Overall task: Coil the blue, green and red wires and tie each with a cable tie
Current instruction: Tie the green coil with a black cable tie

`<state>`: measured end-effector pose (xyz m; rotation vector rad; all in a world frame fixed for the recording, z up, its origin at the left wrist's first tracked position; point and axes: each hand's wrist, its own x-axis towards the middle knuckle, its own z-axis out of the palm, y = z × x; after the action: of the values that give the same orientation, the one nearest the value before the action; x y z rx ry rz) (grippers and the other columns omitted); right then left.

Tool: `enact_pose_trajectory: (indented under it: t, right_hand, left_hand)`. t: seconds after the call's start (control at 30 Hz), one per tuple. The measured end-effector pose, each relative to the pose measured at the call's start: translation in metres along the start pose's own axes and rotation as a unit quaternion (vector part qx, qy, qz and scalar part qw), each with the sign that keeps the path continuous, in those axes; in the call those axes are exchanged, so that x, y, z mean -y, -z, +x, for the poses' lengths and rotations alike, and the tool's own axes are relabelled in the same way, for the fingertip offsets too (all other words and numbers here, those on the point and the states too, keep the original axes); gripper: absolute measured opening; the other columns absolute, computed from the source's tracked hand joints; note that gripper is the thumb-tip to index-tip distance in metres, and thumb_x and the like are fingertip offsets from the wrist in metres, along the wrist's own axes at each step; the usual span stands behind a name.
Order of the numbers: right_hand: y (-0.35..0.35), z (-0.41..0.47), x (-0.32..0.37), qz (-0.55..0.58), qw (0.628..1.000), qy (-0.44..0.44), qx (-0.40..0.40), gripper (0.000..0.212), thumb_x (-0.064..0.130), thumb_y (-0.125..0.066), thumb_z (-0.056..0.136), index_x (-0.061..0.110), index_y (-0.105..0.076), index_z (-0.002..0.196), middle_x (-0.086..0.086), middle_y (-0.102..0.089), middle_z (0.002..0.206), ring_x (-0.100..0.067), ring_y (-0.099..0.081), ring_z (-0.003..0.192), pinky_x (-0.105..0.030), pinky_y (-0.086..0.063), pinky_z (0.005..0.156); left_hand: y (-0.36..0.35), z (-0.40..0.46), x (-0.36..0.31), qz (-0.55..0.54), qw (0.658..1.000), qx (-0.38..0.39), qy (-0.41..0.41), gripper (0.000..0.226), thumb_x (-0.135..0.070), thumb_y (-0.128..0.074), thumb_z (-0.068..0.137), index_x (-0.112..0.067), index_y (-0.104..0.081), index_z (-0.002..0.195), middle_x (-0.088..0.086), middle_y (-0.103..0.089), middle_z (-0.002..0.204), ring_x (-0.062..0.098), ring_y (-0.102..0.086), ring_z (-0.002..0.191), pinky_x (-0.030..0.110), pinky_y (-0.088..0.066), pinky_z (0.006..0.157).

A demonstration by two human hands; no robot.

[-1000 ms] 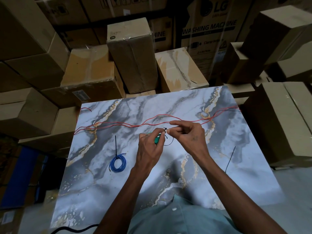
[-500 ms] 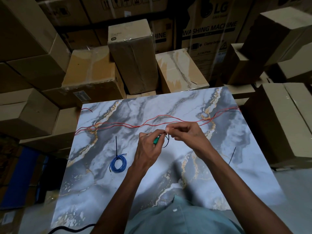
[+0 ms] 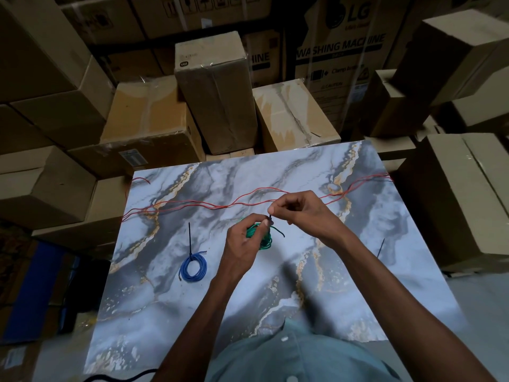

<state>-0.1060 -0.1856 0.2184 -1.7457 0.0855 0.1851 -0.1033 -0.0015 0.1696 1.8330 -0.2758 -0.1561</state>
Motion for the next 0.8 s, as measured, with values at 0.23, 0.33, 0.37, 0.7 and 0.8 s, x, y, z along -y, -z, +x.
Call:
enact_pose_trajectory:
  t: [0.23,0.33,0.37,0.7,0.8]
  right_hand:
    - [-0.005,0.005,-0.002,-0.053,0.998,0.019,-0.006,0.017,0.023,-0.069,0.098,0.01,-0.074,0.088,0.009,-0.064,0.07,-0.002,-0.052,0.065,-0.021,-0.044,0.067]
    - [0.0,0.005,-0.001,-0.05,0.998,0.028,-0.027,0.021,0.027,-0.068,0.098,0.009,-0.073,0.089,0.004,-0.06,0.072,-0.007,-0.049,0.066,-0.027,-0.043,0.069]
    - [0.0,0.005,0.0,-0.049,0.998,0.028,-0.027,0.021,0.028,-0.068,0.098,0.009,-0.073,0.09,0.003,-0.06,0.073,-0.007,-0.048,0.066,-0.029,-0.043,0.069]
    - [-0.002,0.001,0.006,-0.112,0.99,0.05,-0.073,0.024,0.032,-0.064,0.1,0.014,-0.069,0.086,0.007,-0.052,0.062,-0.007,-0.044,0.058,-0.027,-0.039,0.06]
    - [0.004,0.004,0.01,-0.094,0.986,0.055,-0.123,0.019,0.03,-0.065,0.1,0.022,-0.069,0.084,0.013,-0.059,0.062,-0.003,-0.053,0.06,-0.023,-0.045,0.064]
  left_hand:
    - [-0.005,0.004,0.0,-0.195,0.971,-0.067,0.119,0.015,-0.021,-0.064,0.087,-0.014,-0.077,0.084,0.01,-0.072,0.084,0.024,-0.061,0.079,0.036,-0.047,0.073]
    - [-0.006,0.008,-0.004,-0.287,0.931,-0.135,0.18,0.023,-0.004,-0.059,0.087,-0.011,-0.077,0.075,0.008,-0.071,0.078,0.022,-0.058,0.069,0.024,-0.041,0.058]
    - [-0.007,0.009,-0.006,-0.3,0.922,-0.154,0.191,0.028,0.002,-0.057,0.087,-0.011,-0.076,0.071,0.006,-0.07,0.075,0.02,-0.059,0.067,0.021,-0.04,0.054]
    - [-0.005,0.011,-0.003,-0.196,0.941,-0.163,0.222,0.025,-0.017,-0.056,0.074,-0.019,-0.053,0.05,0.009,-0.04,0.061,0.012,-0.031,0.045,0.024,-0.025,0.047]
    - [-0.002,0.01,0.005,-0.199,0.931,-0.186,0.245,0.03,-0.007,-0.057,0.088,-0.012,-0.058,0.059,0.004,-0.046,0.055,0.012,-0.033,0.045,0.022,-0.027,0.046]
